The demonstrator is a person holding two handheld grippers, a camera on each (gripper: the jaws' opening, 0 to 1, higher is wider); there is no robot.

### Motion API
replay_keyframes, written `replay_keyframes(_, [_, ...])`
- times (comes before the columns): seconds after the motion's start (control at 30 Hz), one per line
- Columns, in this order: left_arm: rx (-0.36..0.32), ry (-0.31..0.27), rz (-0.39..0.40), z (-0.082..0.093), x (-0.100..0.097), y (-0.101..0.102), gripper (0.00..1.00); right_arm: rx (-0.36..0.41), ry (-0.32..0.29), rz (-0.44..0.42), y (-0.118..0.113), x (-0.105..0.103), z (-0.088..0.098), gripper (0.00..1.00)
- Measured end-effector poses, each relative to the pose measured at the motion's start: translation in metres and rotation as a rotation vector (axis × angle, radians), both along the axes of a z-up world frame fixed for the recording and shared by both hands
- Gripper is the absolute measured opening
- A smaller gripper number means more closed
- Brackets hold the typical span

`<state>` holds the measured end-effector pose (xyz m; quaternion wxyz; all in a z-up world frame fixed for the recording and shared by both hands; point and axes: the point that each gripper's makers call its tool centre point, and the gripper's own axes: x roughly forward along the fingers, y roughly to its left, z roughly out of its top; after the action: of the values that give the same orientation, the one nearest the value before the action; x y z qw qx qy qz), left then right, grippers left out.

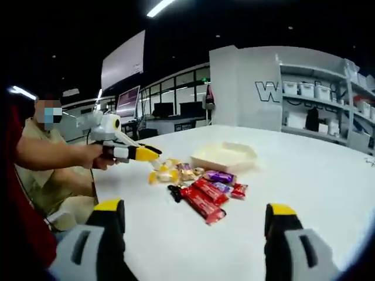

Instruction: Place the target food into the container with the food tongs after gripping and lifting it, then release it inside without dropping or visibly crushing the food.

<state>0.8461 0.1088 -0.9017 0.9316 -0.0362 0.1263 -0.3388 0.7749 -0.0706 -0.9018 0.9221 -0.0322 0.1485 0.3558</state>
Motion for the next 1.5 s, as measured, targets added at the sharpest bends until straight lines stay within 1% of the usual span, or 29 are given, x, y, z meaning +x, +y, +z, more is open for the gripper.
replay_keyframes(0.03, [0.032, -0.011, -0.007, -0.003, 0.000, -0.001, 0.27, -0.001, 0.002, -0.005, -0.002, 0.000, -0.001, 0.99])
replay_keyframes(0.1, [0.043, -0.004, -0.014, -0.006, -0.001, -0.003, 0.27, 0.018, 0.000, -0.018, -0.005, 0.000, 0.002, 0.99])
replay_keyframes(0.2, [0.040, -0.001, -0.017, -0.005, -0.001, -0.003, 0.27, 0.046, 0.002, -0.026, -0.008, -0.001, 0.005, 0.99])
replay_keyframes(0.27, [0.045, -0.003, -0.020, -0.005, 0.001, -0.003, 0.28, 0.046, 0.000, -0.032, -0.010, -0.001, 0.004, 0.99])
replay_keyframes(0.37, [0.066, 0.010, -0.022, -0.007, 0.002, -0.005, 0.29, 0.042, 0.004, -0.034, -0.011, -0.003, 0.002, 0.99])
replay_keyframes(0.47, [0.090, 0.026, -0.032, -0.014, 0.003, -0.007, 0.29, 0.053, 0.009, -0.040, -0.013, -0.004, 0.002, 0.99])
replay_keyframes(0.57, [0.109, 0.014, -0.035, -0.015, 0.001, -0.008, 0.30, 0.060, 0.006, -0.044, -0.014, -0.003, 0.003, 0.99])
replay_keyframes(0.7, [0.132, 0.014, -0.040, -0.016, 0.002, -0.008, 0.30, 0.069, 0.009, -0.046, -0.014, -0.003, 0.004, 0.99])
replay_keyframes(0.77, [0.137, 0.014, -0.037, -0.016, 0.004, -0.007, 0.30, 0.063, 0.004, -0.044, -0.014, -0.003, 0.004, 0.99])
replay_keyframes(0.8, [0.138, 0.024, -0.036, -0.017, 0.004, -0.007, 0.30, 0.061, 0.003, -0.043, -0.014, -0.003, 0.004, 0.99])
replay_keyframes(0.87, [0.144, 0.018, -0.031, -0.018, 0.005, -0.007, 0.30, 0.061, 0.003, -0.042, -0.014, -0.003, 0.003, 0.99])
replay_keyframes(0.9, [0.144, 0.024, -0.030, -0.021, 0.006, -0.008, 0.30, 0.064, 0.004, -0.043, -0.015, -0.003, 0.003, 0.99])
replay_keyframes(0.93, [0.161, 0.039, -0.043, -0.026, 0.005, -0.010, 0.30, 0.067, 0.009, -0.046, -0.015, -0.003, 0.001, 0.99])
replay_keyframes(0.97, [0.177, 0.022, -0.047, -0.027, 0.005, -0.011, 0.30, 0.065, 0.013, -0.047, -0.016, -0.003, 0.000, 0.99])
replay_keyframes(1.07, [0.175, 0.023, -0.050, -0.026, 0.005, -0.012, 0.30, 0.062, 0.009, -0.050, -0.017, -0.003, 0.001, 0.99])
replay_keyframes(1.13, [0.157, 0.044, -0.041, -0.027, 0.008, -0.011, 0.30, 0.070, 0.005, -0.051, -0.017, -0.004, 0.004, 0.98])
replay_keyframes(1.23, [0.167, 0.044, -0.046, -0.029, 0.009, -0.011, 0.30, 0.079, 0.005, -0.052, -0.017, -0.004, 0.006, 0.98])
replay_keyframes(1.27, [0.180, 0.043, -0.048, -0.031, 0.009, -0.011, 0.30, 0.078, 0.007, -0.052, -0.017, -0.005, 0.006, 0.98])
replay_keyframes(1.37, [0.178, 0.045, -0.049, -0.031, 0.009, -0.012, 0.29, 0.075, 0.008, -0.048, -0.015, -0.005, 0.006, 0.97])
replay_keyframes(1.43, [0.169, 0.060, -0.045, -0.031, 0.010, -0.011, 0.28, 0.071, 0.009, -0.041, -0.012, -0.005, 0.006, 0.97])
replay_keyframes(1.5, [0.179, 0.060, -0.049, -0.031, 0.009, -0.011, 0.27, 0.061, 0.010, -0.033, -0.008, -0.005, 0.005, 0.97])
